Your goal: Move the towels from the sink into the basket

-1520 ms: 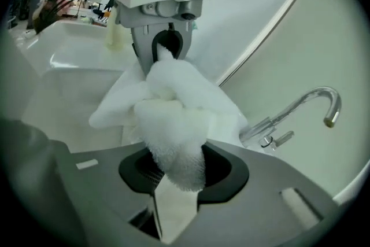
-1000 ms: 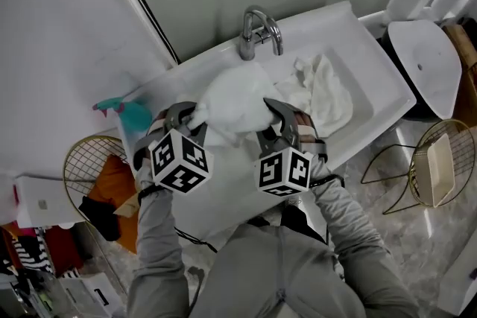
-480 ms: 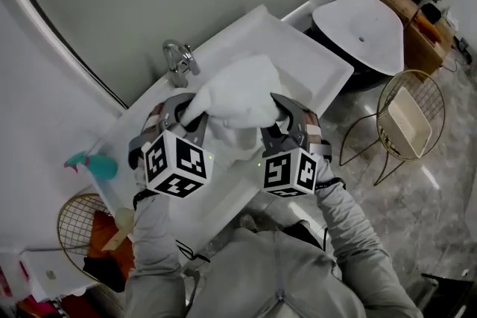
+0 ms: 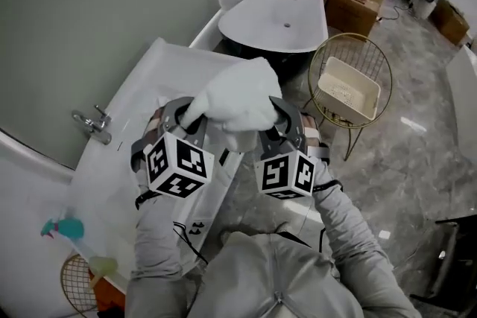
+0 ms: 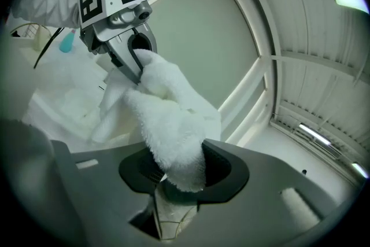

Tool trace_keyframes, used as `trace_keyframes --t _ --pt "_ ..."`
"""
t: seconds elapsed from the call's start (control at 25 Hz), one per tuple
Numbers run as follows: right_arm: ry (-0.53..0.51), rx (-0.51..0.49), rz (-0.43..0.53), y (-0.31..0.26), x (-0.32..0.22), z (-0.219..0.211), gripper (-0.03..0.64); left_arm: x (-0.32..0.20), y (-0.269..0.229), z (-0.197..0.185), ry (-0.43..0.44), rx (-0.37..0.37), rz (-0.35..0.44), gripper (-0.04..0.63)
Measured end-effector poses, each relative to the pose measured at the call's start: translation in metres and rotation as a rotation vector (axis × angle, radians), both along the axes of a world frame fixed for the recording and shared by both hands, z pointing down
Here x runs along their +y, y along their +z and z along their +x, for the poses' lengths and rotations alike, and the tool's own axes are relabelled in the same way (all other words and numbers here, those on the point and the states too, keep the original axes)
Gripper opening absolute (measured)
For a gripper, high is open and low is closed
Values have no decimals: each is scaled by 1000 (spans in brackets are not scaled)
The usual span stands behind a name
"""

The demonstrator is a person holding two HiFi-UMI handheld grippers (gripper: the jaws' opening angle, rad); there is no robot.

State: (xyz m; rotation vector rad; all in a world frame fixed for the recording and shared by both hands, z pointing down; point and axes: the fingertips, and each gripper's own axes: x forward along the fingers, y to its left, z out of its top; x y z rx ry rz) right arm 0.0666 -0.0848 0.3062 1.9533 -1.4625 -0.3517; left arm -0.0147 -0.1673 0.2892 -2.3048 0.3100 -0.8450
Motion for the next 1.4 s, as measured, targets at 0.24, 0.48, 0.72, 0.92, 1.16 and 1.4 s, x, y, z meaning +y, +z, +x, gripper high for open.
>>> trace_keyframes --t 0.24,0.48,0.72,0.92,1.16,1.4 --pt "193 -9 -16 16 100 124 135 86 19 142 181 -25 -10 137" --pt "395 -18 -41 34 181 233 135 157 35 269 371 -49 17 128" --pt "539 -55 -39 48 222 318 135 194 45 376 502 -38 10 107" --pt "619 -78 -76 78 226 396 135 195 74 465 566 -48 0 104" --pt "676 -161 -149 123 206 489 135 176 125 567 619 -123 -61 103" --pt "675 -274 -225 175 181 555 137 156 180 639 629 -195 -147 101"
